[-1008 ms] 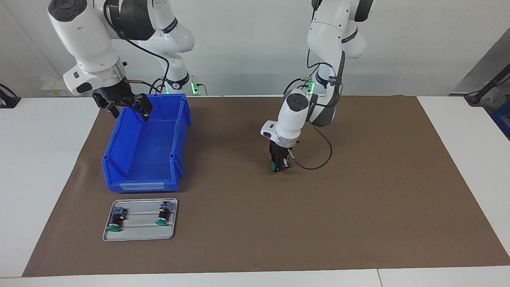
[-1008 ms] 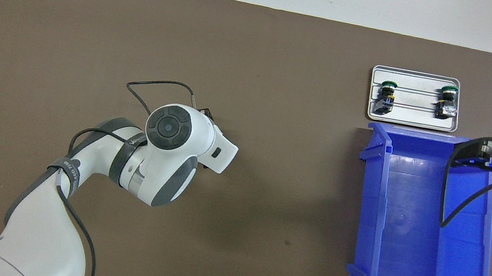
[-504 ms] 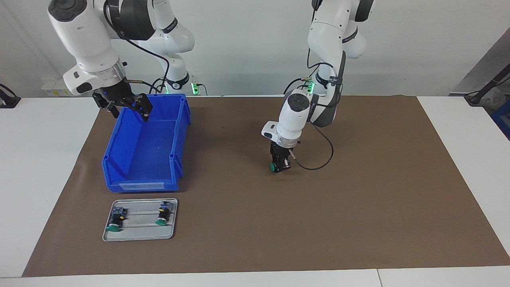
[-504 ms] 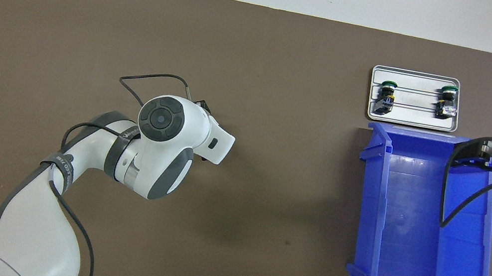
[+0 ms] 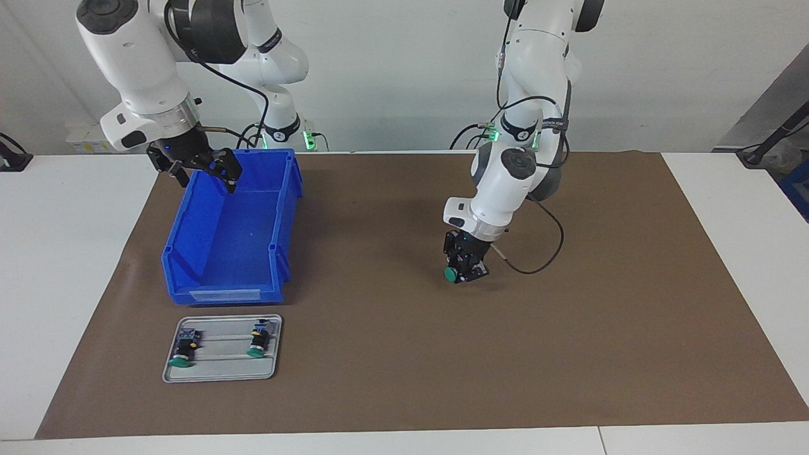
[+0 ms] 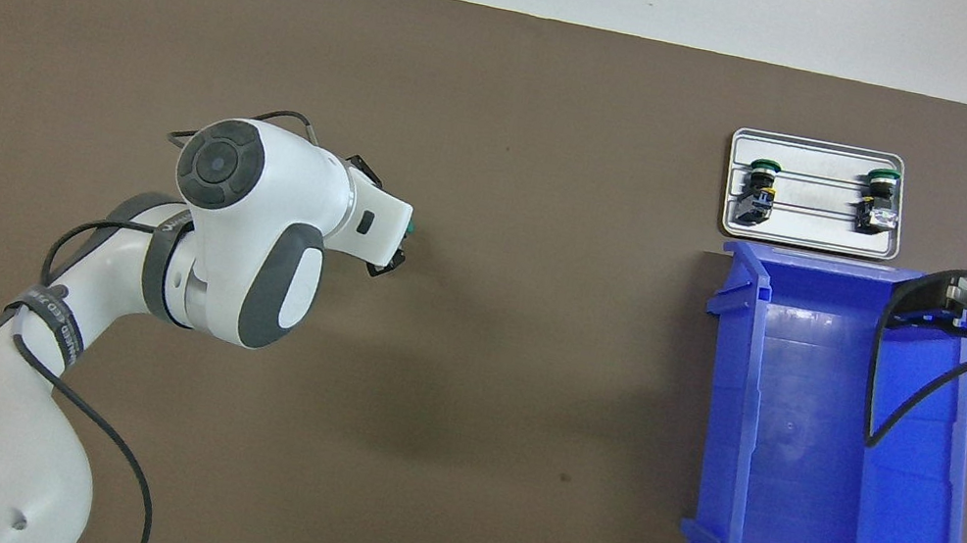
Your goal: Place and press button with both arms
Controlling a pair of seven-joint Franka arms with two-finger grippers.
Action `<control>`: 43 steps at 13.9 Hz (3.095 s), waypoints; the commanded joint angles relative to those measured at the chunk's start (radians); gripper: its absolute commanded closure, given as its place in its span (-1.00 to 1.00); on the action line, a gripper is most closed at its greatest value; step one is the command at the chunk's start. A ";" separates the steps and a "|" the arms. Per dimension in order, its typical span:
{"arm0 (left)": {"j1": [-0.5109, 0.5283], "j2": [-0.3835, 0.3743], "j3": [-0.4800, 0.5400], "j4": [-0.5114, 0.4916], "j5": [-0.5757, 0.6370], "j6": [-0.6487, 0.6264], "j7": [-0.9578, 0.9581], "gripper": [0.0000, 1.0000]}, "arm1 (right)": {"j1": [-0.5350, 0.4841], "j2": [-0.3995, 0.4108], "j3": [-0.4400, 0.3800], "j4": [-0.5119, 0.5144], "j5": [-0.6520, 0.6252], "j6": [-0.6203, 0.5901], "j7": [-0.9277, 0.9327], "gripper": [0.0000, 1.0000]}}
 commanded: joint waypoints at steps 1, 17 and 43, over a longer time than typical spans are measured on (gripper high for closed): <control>0.093 -0.066 -0.007 0.024 -0.107 -0.215 0.163 0.83 | -0.002 -0.020 0.004 -0.022 0.007 0.011 0.013 -1.00; 0.399 -0.256 0.001 -0.352 -0.766 -0.357 0.933 0.60 | -0.002 -0.020 0.004 -0.022 0.007 0.011 0.013 -1.00; 0.460 0.015 0.005 -0.592 -1.325 -0.825 1.869 0.59 | -0.002 -0.021 0.004 -0.022 0.007 0.011 0.013 -1.00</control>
